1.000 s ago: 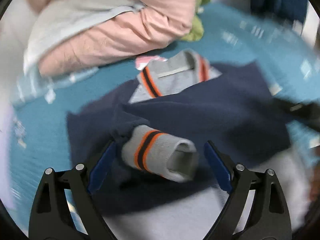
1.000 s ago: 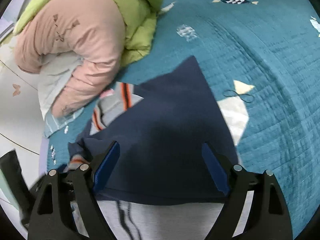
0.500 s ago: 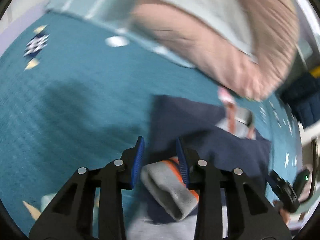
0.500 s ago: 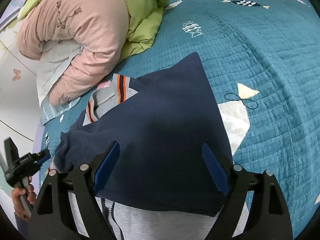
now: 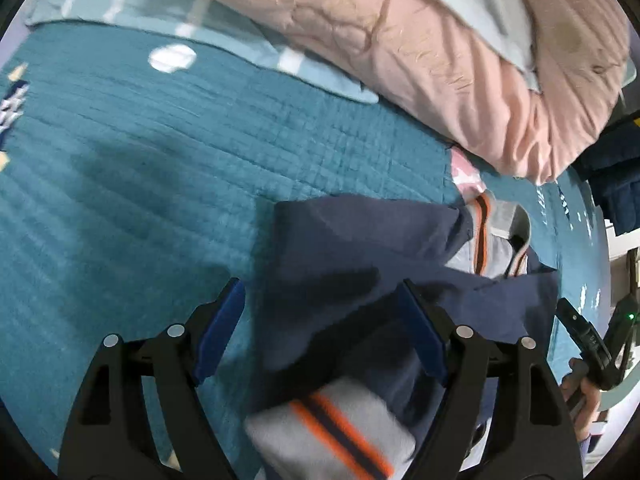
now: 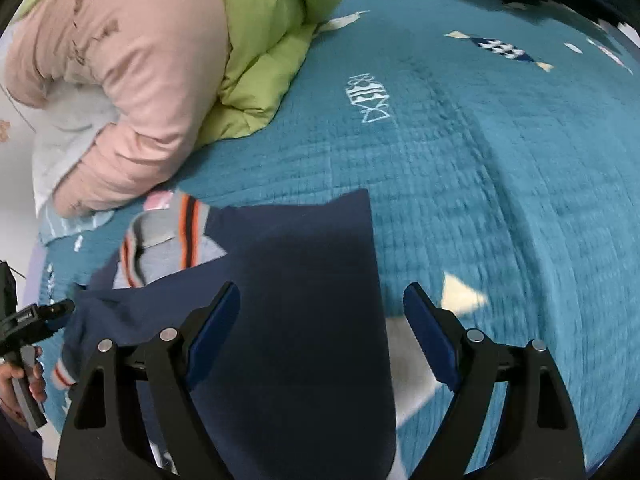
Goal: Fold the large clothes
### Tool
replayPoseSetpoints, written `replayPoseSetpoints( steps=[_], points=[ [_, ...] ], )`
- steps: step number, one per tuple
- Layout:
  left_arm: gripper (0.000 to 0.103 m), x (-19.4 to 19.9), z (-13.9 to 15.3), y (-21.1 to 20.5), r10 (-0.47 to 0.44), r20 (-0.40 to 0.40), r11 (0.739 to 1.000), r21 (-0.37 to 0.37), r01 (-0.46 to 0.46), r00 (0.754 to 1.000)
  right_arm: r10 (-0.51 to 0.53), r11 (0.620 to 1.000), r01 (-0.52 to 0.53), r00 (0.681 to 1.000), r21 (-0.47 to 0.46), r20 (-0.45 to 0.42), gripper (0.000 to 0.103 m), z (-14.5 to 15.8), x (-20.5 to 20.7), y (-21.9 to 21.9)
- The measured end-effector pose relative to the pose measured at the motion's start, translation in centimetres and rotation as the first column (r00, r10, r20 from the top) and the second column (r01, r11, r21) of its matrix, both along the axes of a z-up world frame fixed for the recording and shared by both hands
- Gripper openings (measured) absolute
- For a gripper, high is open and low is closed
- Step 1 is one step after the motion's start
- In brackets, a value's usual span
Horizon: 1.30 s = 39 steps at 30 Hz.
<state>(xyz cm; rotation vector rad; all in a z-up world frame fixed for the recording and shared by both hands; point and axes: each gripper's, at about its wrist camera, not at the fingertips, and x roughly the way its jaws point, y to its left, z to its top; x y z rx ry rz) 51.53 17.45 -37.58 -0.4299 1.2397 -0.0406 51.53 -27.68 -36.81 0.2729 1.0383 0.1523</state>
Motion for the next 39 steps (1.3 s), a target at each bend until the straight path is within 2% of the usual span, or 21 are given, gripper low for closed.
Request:
replayPoseSetpoints(
  steps=[5,7,8,9,11,12,15,16,23,33,39],
  points=[
    [0.078,1.4,-1.6,-0.9,-0.046,0.000,0.998,0.043,0.046,0.999,0.017,0.996,-0.009,0.997,0.093,-0.078,0.080,-2.4,3.3,-0.7],
    [0.077,1.9,-1.7,-0.8,-0.051,-0.011,0.998,0.037,0.051,0.999,0.003,0.995,0.006,0.995,0.101,-0.098,0.072,-3.1,3.9,-1.0],
    [0.071,2.1,-1.7,-0.7,-0.052,-0.014,0.998,0.036,0.053,0.999,0.010,0.993,0.000,0.996,0.115,-0.089,0.068,-3.1,4.0,-1.1],
    [0.066,2.2,-1.6,-0.6,-0.055,-0.014,0.998,0.041,0.055,0.998,0.027,0.989,-0.015,0.997,0.144,-0.079,0.051,-2.9,4.1,-1.2],
    [0.040,2.3,-1.3,-0.2,-0.065,-0.005,0.998,0.016,0.065,0.998,0.068,0.975,-0.047,0.993,0.216,-0.093,0.029,-2.8,4.3,-1.0],
    [0.037,2.2,-1.2,0.0,-0.063,-0.001,0.998,0.008,0.063,0.998,0.083,0.974,-0.060,0.992,0.220,-0.094,0.021,-2.7,4.4,-0.9],
    [0.023,1.8,-0.8,0.1,-0.064,0.015,0.998,0.010,0.064,0.998,0.109,0.978,-0.090,0.989,0.189,-0.095,0.010,-2.2,4.2,-0.4],
    [0.015,1.5,-0.4,0.2,-0.060,0.023,0.998,0.007,0.060,0.998,0.103,0.978,-0.085,0.991,0.192,-0.086,0.008,-1.9,4.1,-0.3],
    [0.009,-0.5,3.5,0.0,-0.077,0.102,0.997,0.009,0.077,0.992,0.106,0.980,-0.107,0.994,0.168,0.015,0.005,2.5,1.7,0.4],
    [0.008,-6.7,9.9,-1.6,-0.088,0.214,0.996,-0.015,0.093,0.973,0.135,0.982,-0.143,0.988,0.124,0.076,0.005,8.1,-3.4,0.6],
    [0.008,-13.3,13.4,-2.2,-0.091,0.276,0.994,-0.033,0.104,0.957,0.152,0.977,-0.165,0.983,0.133,0.105,0.005,11.1,-9.1,0.0]
  ],
)
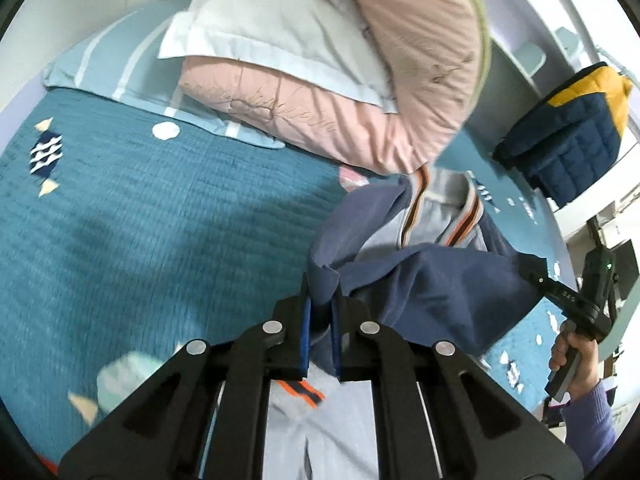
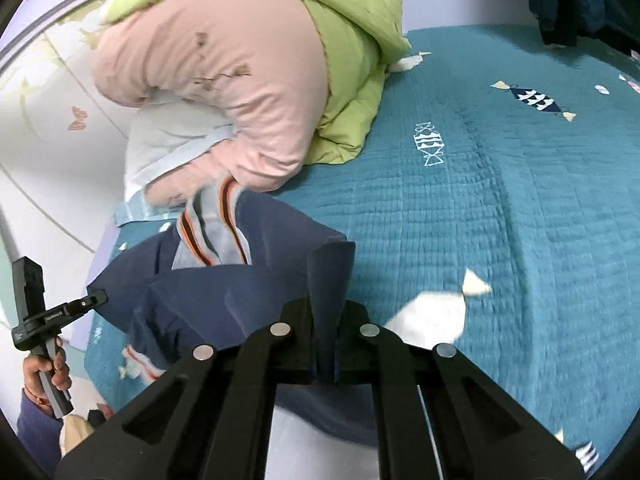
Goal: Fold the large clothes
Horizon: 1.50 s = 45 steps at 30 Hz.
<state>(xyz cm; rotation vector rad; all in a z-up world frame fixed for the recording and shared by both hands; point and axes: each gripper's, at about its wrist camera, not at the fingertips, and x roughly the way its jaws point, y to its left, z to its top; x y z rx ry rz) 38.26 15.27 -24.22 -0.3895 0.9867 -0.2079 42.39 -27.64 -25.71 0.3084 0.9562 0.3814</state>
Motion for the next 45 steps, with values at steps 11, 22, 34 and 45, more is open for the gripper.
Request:
replayPoseSetpoints(
  steps=[11,22,34,45],
  points=[
    [0.008,-18.3,-0.5,-0.8,-0.122,-0.029,0.992,0.042,0.123,0.992,0.218,0.963,-0.240,0.961,-0.125,-0.168,0.005,-0.8,-16.9,-0.8],
    [0.011,-25.3,-7.6,-3.0,-0.201,-0.232,0.978,0.009,0.209,0.952,0.085,0.954,-0.198,0.900,-0.227,-0.427,0.035,-7.3,-23.1,-4.4],
    [0.048,-24.9,-2.6,-1.6,-0.157,-0.117,0.982,-0.125,0.143,0.981,-0.058,0.990,0.014,0.947,-0.137,-0.317,0.049,-2.7,-22.8,-7.8],
    [0.048,-21.1,-12.7,-5.2,-0.142,-0.440,0.989,-0.097,0.111,0.887,0.051,0.959,-0.206,0.801,-0.194,-0.597,0.002,-12.4,-20.7,-3.3]
  ],
)
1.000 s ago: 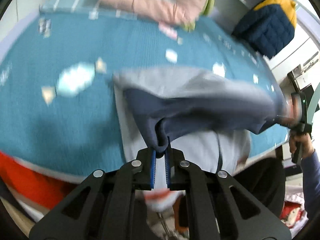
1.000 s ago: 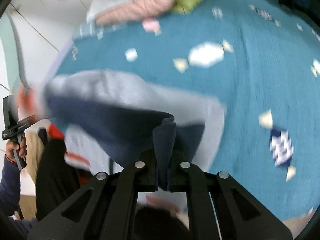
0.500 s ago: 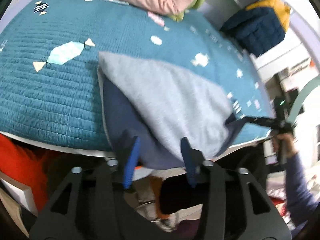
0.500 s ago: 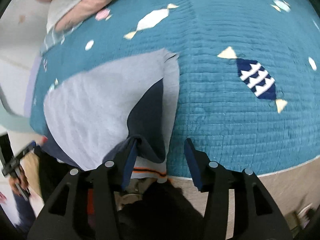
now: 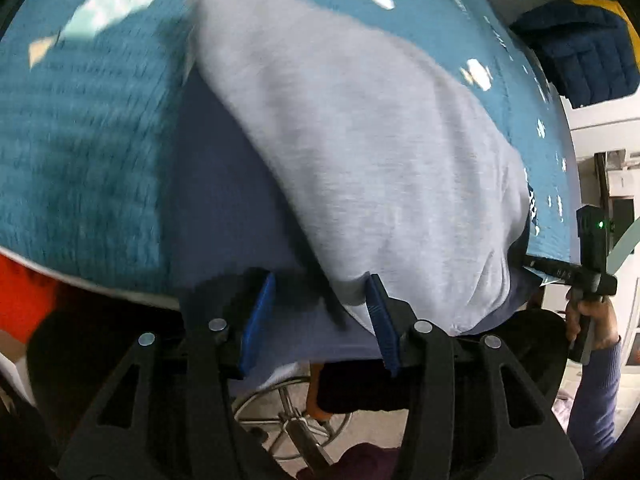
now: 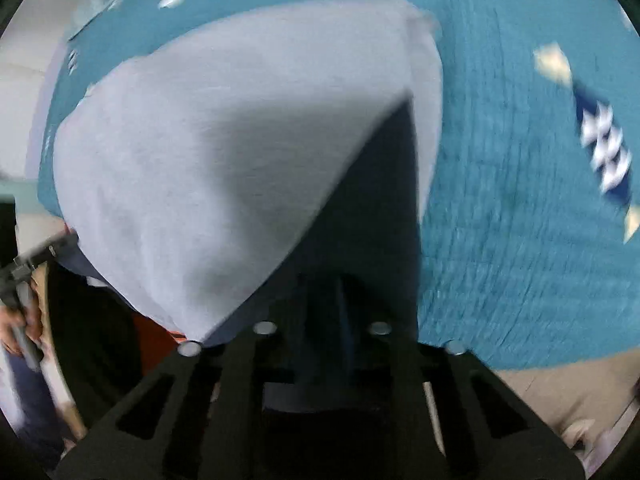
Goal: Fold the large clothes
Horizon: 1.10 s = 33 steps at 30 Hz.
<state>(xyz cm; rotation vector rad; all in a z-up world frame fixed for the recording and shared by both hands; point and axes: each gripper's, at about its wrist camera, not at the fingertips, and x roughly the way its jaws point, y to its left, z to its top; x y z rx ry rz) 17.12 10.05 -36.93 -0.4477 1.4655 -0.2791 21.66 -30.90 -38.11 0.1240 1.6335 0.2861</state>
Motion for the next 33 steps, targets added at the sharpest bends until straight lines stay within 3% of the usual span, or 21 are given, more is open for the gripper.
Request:
replayPoseSetpoints(
  steps=[2,3,4,5,6,7,8,14,16,19,20,21,23,24,28,33],
  points=[
    [0.048,-0.3,0.5,0.8,0.005,0.007,1.000,-0.026,-0.005,1.000,0.007,1.000,-0.008,1.000,-0.024,-0.012,0.003,0.5,0.0,-0.4],
    [0.048,-0.3,1.4,1.2,0.010,0.027,0.999,-0.033,-0.009,1.000,0.001,1.000,-0.001,1.000,-0.025,0.006,0.010,1.3,0.1,-0.7],
    [0.048,-0.3,2.2,1.5,0.007,0.059,0.999,-0.046,-0.004,0.998,-0.014,1.000,0.014,0.998,0.002,0.054,0.011,2.6,0.5,-1.1],
    [0.051,0.0,3.8,1.9,0.010,0.129,0.998,-0.064,-0.002,0.992,-0.034,0.999,0.031,0.995,0.035,0.089,0.018,3.4,0.9,-1.5],
    [0.056,0.3,4.5,2.2,0.021,0.163,0.998,-0.068,-0.010,0.986,-0.079,0.995,0.070,0.988,0.072,0.133,0.043,4.2,1.8,-2.3],
    [0.069,0.8,5.3,2.7,0.048,0.195,0.997,-0.069,-0.035,0.980,-0.117,0.992,0.108,0.978,0.064,0.170,0.055,4.6,2.7,-2.9],
    [0.074,1.5,5.6,3.2,0.074,0.214,0.996,-0.060,-0.062,0.974,-0.132,0.991,0.125,0.973,0.051,0.189,0.064,4.6,3.3,-3.3],
    [0.074,6.7,2.4,5.1,0.169,0.133,0.986,-0.034,-0.166,0.977,-0.214,0.972,0.201,0.972,0.124,0.101,0.064,0.0,6.5,-4.1],
    [0.074,7.9,1.7,5.2,0.183,0.123,0.982,-0.068,-0.176,0.975,-0.240,0.959,0.221,0.966,0.177,0.093,0.064,-0.4,6.5,-4.3],
    [0.074,9.6,0.5,4.3,0.155,0.118,0.987,-0.062,-0.149,0.981,-0.257,0.950,0.233,0.962,0.206,0.097,0.062,-1.2,7.1,-4.1],
    [0.074,10.0,0.1,4.1,0.151,0.114,0.988,-0.055,-0.145,0.982,-0.268,0.947,0.241,0.957,0.212,0.109,0.055,-1.3,7.2,-3.9],
    [0.073,10.5,-0.4,4.0,0.153,0.112,0.987,-0.058,-0.147,0.982,-0.269,0.946,0.238,0.955,0.219,0.125,0.040,-0.9,7.4,-3.4],
    [0.065,11.1,-0.5,4.0,0.165,0.130,0.985,-0.077,-0.156,0.978,-0.253,0.948,0.215,0.956,0.235,0.146,0.018,-0.3,7.9,-2.4],
    [0.061,11.1,-0.5,4.1,0.167,0.142,0.985,-0.068,-0.158,0.976,-0.229,0.958,0.190,0.957,0.213,0.177,0.016,0.2,8.0,-2.0],
    [0.027,13.3,0.7,2.4,0.094,0.220,0.995,0.019,-0.100,0.971,-0.221,0.964,0.171,0.940,0.203,0.258,0.013,1.9,8.9,-1.5],
    [0.021,15.6,3.0,1.3,0.036,0.287,0.998,0.040,-0.049,0.957,-0.248,0.959,0.175,0.897,0.222,0.365,0.013,4.7,11.5,-1.0]
  ],
)
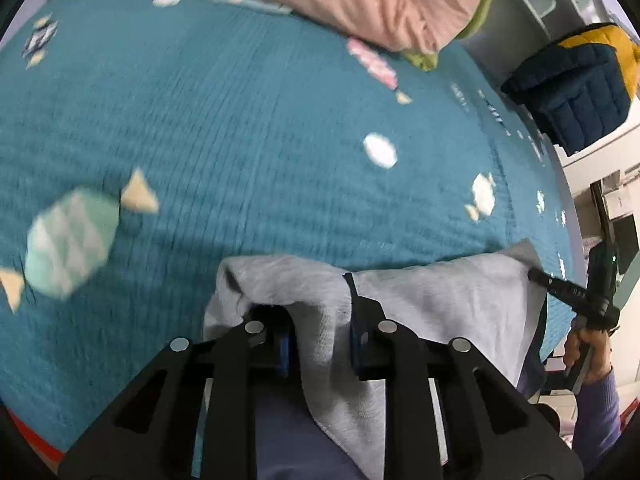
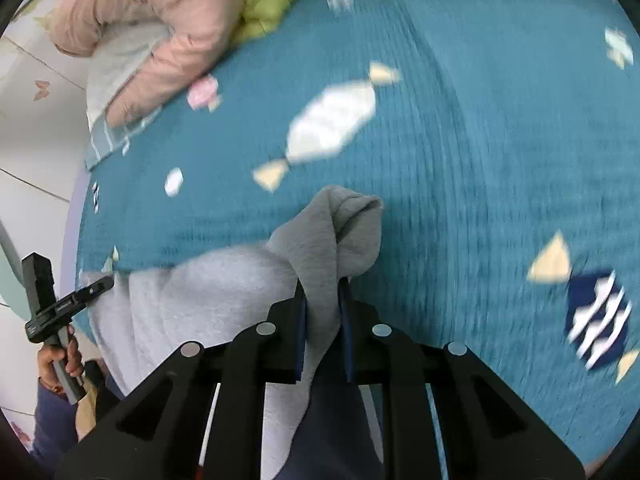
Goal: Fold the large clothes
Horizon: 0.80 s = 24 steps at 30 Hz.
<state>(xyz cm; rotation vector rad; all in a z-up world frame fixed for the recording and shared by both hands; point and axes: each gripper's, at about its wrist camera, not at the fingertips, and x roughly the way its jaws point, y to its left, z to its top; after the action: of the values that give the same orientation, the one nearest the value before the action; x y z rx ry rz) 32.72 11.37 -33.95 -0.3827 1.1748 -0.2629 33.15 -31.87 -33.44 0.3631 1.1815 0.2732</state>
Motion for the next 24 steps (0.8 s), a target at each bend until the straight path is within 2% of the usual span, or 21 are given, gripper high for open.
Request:
replayPoseSetpoints(
  steps=[3,4,5,6,8,9,12,13,15,17,18,19,21,24],
  points=[
    [0.020,0.2,1.5,0.3,0.022,0.088,0.999,-0.051,-0.018,0.996,-0.062,0.998,0.062,0.993,0.000,0.096,0.013,1.7,1.2,-0.6],
    [0.020,0.2,1.4,0.7,0.053,0.083,0.997,-0.065,-0.047,0.995,-0.072,0.996,0.076,0.993,-0.037,0.095,0.014,1.5,1.7,-0.9],
    [0.021,0.3,0.6,0.6,0.069,0.051,0.996,-0.062,-0.066,0.996,-0.088,0.994,0.091,0.995,-0.067,0.049,0.021,0.5,2.4,-1.2],
    [0.024,0.3,-0.6,0.6,0.080,-0.001,0.996,-0.048,-0.080,0.997,-0.117,0.988,0.116,0.993,-0.101,-0.009,0.021,-0.8,3.0,-1.6],
    [0.050,0.2,-3.1,0.5,0.097,-0.090,0.995,0.030,-0.094,0.991,-0.174,0.958,0.165,0.985,-0.235,-0.018,0.023,-1.7,3.0,-2.1],
    [0.052,-0.4,-3.7,1.0,0.126,-0.095,0.992,0.015,-0.125,0.987,-0.180,0.949,0.173,0.984,-0.265,-0.003,0.025,-1.6,2.7,-2.2],
    [0.066,-2.8,-3.6,3.0,0.223,-0.087,0.964,-0.131,-0.233,0.971,-0.158,0.917,0.180,0.983,-0.356,0.089,0.031,0.5,1.0,-1.1],
    [0.070,-3.5,-3.4,3.4,0.243,-0.083,0.955,-0.156,-0.254,0.966,-0.104,0.922,0.145,0.986,-0.360,0.131,0.031,1.6,0.1,0.4],
    [0.070,-5.6,-3.2,3.7,0.273,-0.073,0.945,-0.168,-0.282,0.959,0.021,0.957,0.023,0.989,-0.289,0.146,0.031,2.6,-0.5,4.2],
    [0.070,-6.9,-3.4,3.5,0.287,-0.091,0.937,-0.182,-0.299,0.954,0.137,0.971,-0.107,0.982,-0.215,0.127,0.030,2.5,-1.2,8.4],
    [0.070,-7.5,-3.5,3.3,0.290,-0.115,0.935,-0.180,-0.307,0.950,0.171,0.974,-0.150,0.979,-0.170,0.111,0.026,2.2,-1.4,9.9],
    [0.070,-8.0,-3.5,3.4,0.289,-0.127,0.935,-0.176,-0.308,0.949,0.198,0.975,-0.186,0.976,-0.121,0.095,0.025,1.7,-1.4,11.8],
    [0.070,-9.5,-2.8,3.0,0.312,-0.123,0.931,-0.157,-0.329,0.942,0.217,0.972,-0.210,0.974,-0.103,0.069,0.018,0.6,-1.2,14.6],
    [0.071,-11.1,-1.6,2.6,0.291,-0.114,0.943,-0.132,-0.305,0.950,0.189,0.980,-0.191,0.982,-0.062,-0.027,0.019,-3.0,-0.3,16.4]
  ],
)
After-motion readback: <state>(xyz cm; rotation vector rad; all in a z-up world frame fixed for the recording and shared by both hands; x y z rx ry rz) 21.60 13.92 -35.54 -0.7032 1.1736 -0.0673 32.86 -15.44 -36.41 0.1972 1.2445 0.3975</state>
